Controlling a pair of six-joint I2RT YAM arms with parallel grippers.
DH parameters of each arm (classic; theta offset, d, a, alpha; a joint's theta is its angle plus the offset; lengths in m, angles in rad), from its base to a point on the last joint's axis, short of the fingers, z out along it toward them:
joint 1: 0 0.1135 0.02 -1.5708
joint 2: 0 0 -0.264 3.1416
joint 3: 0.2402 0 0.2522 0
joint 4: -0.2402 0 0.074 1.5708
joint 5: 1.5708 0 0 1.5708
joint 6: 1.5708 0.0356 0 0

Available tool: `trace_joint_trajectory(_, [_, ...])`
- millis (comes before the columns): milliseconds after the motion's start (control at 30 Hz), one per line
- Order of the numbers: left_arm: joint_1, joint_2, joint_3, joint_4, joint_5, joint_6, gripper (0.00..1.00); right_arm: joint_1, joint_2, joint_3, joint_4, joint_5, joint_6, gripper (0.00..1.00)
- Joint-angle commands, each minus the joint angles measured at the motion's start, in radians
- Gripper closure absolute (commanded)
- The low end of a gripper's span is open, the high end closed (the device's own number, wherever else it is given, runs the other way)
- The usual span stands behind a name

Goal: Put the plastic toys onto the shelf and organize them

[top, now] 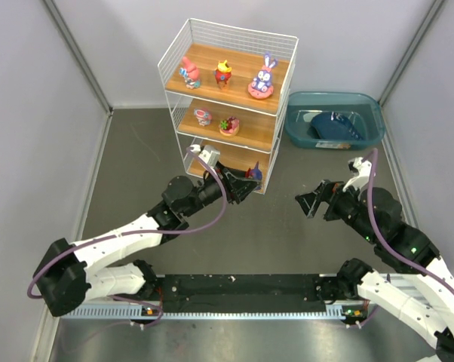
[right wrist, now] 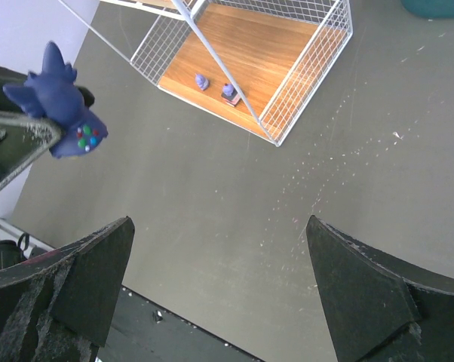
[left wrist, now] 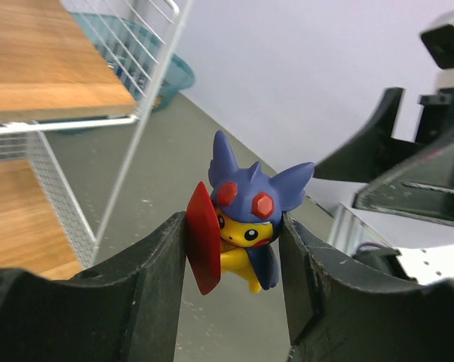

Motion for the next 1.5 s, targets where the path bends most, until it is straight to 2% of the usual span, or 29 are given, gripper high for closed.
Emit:
trace_joint_trajectory(0, [-0.012,-0.02,0.057,0.027,-0.174,0.11,1.0,-0.01,0.008,0.023,0.038,-0.002,-0.013,0.01])
trace_joint_trajectory(33, [-0.014,-0.018,0.052,0.044,-0.249,0.119,1.0,-0.012,0.008,0.02,0.038,0.0,-0.008,0.01])
trace_joint_trajectory(133, [-0.015,0.002,0.06,0.094,-0.338,0.193,1.0,-0.012,0.006,0.011,0.037,0.001,-0.005,0.01])
trace_joint_trajectory(467, [-0.015,0.157,0.218,0.214,-0.431,0.346,1.0,-0.012,-0.006,-0.006,0.037,0.008,-0.003,0.01])
trace_joint_trajectory(733, [-0.022,0.287,0.296,0.297,-0.576,0.458,1.0,-0.01,-0.012,-0.018,0.035,0.006,-0.016,0.01])
trace_joint_trajectory(967, [-0.038,0.361,0.336,0.367,-0.624,0.561,1.0,-0.012,-0.009,-0.021,0.032,0.018,-0.029,0.01])
trace_joint_trajectory(1467, [-0.049,0.45,0.348,0.459,-0.664,0.593,1.0,-0.012,-0.007,-0.033,0.03,0.028,-0.043,0.01])
